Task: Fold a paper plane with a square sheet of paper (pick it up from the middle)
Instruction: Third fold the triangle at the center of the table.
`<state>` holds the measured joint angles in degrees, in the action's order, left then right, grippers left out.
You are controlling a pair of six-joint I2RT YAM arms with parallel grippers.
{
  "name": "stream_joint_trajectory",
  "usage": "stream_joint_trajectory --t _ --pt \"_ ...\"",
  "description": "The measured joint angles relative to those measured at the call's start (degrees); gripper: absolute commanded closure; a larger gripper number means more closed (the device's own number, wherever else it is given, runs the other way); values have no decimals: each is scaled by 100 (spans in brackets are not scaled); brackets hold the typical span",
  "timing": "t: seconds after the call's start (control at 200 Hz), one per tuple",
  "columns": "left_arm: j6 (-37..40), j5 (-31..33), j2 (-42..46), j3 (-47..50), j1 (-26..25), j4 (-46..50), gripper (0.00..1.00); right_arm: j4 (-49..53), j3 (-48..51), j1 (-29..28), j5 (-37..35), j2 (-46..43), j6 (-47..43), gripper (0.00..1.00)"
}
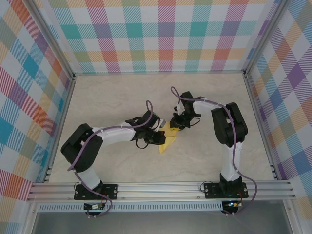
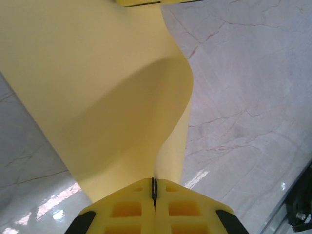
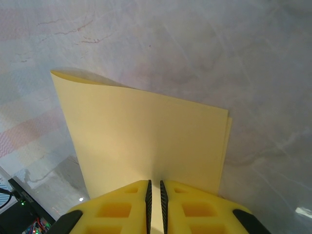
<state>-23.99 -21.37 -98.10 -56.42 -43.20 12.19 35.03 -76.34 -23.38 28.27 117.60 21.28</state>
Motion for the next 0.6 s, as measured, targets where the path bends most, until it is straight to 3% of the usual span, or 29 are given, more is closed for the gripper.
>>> stream_joint_trajectory --t 0.6 --pt "372 629 -302 -374 2 588 99 7 -9 -26 -26 0 4 83"
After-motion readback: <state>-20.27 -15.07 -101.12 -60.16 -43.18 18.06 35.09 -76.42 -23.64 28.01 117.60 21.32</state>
